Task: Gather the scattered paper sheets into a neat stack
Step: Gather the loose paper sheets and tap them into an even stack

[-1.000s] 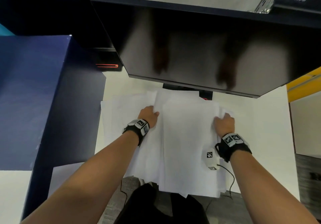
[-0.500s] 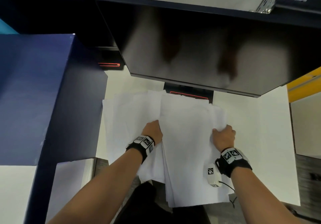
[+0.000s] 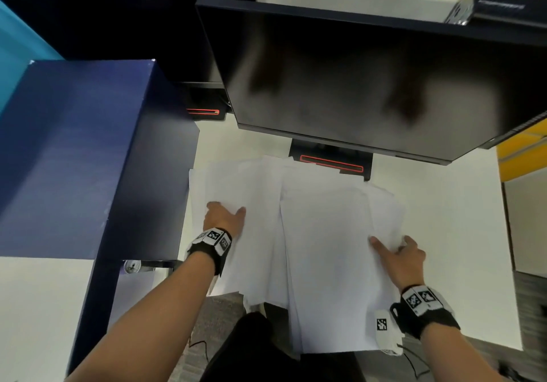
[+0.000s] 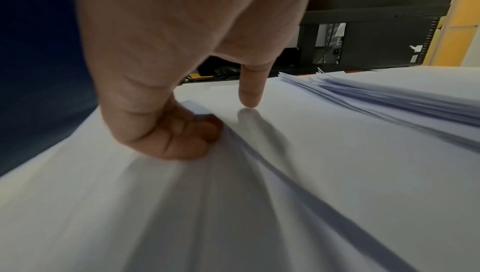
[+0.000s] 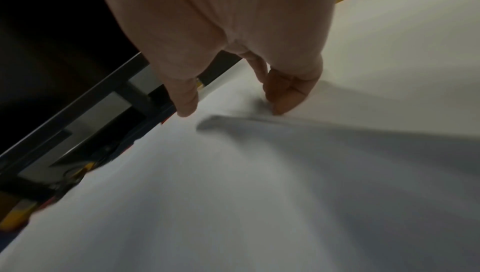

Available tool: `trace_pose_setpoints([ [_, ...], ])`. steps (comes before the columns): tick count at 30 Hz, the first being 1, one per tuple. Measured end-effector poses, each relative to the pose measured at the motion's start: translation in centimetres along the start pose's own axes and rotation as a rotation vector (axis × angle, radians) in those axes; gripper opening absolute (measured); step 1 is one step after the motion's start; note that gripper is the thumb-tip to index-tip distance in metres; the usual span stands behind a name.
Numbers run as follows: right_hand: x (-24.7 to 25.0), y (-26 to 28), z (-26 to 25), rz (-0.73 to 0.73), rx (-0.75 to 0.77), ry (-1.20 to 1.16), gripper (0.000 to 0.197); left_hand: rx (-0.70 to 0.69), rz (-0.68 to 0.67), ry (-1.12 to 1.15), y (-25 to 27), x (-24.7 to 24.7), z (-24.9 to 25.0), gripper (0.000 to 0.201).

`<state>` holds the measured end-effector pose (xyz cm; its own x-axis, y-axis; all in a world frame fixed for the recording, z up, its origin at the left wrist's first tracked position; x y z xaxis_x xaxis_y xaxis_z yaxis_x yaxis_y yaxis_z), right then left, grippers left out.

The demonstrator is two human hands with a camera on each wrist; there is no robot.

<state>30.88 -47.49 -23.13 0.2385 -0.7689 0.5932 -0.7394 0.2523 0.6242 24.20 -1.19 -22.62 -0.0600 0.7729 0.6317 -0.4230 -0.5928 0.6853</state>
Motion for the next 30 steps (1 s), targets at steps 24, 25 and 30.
trace_pose_setpoints([
  [24, -6.9, 3.6, -0.6, -0.134, 0.023, 0.24, 0.065, -0.288, -0.315, -0.108, 6.3, -8.8, 0.0, 0.019],
  [25, -6.5, 3.3, -0.6, -0.146, 0.037, 0.236, 0.06, -0.302, -0.303, -0.093, 6.3, -8.3, 0.0, 0.02],
  [30, -4.3, 4.9, -0.1, -0.142, 0.11, 0.331, 0.04, -0.371, -0.324, -0.331, 6.2, -6.9, -0.9, 0.032],
])
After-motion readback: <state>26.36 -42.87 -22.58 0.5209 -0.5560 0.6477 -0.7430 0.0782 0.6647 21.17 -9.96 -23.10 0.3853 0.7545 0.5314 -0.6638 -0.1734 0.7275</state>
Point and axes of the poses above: each hand's wrist, its own y-axis away from the middle knuckle, its own x-axis out of the back of the hand, z = x × y, the point moved 8 cm from there along -y, towards the middle knuckle, and after that the axes turned 6 degrees about -z, right-handed, at the moved point
